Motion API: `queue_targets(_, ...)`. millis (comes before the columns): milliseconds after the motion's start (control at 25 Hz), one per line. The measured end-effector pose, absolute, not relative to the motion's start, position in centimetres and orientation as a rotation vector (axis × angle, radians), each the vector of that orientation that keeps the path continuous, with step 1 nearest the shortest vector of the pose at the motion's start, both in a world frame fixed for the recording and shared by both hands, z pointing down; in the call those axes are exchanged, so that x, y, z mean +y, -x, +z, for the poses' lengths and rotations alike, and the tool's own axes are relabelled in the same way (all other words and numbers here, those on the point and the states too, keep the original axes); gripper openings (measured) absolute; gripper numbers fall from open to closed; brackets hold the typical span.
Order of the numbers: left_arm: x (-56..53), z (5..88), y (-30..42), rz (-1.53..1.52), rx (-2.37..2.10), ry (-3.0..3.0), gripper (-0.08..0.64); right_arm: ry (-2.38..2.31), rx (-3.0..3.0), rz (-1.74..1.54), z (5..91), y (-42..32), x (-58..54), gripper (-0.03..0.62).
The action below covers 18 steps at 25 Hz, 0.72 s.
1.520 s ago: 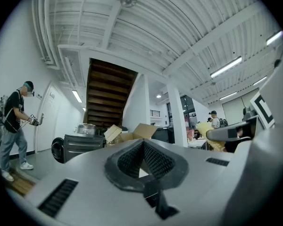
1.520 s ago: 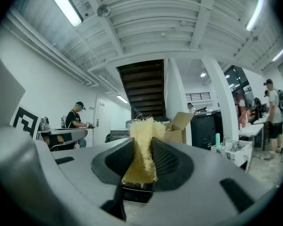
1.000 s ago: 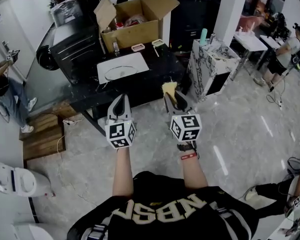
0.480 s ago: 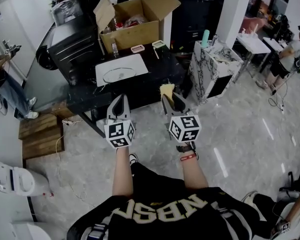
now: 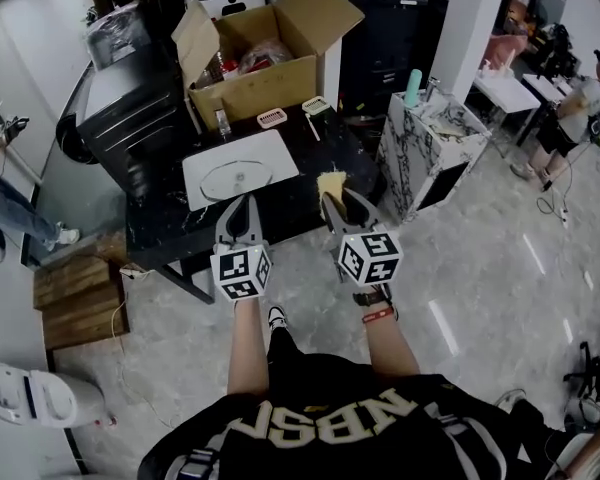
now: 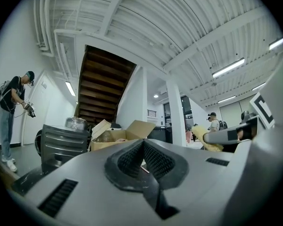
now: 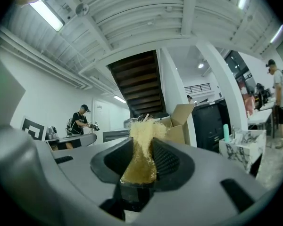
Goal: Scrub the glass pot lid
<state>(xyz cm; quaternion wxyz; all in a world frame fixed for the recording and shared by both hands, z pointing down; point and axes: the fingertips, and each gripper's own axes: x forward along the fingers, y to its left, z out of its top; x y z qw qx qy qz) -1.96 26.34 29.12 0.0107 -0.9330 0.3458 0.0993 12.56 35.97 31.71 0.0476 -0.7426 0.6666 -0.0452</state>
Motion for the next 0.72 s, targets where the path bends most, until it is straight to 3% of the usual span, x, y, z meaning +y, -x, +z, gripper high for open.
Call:
queue_targets(360, 11.0, 25.9, -2.6, 0.313, 1.036, 2.91, 0.014, 2.267, 2.0, -0.128, 29.1, -16.2, 22.0, 0.135)
queue_targets(720, -0.9, 27.9, -5.4, 0.284, 1.017, 2.964, 0.014, 2.253, 2.041, -0.204, 31.0, -17.7, 8.6, 0.135)
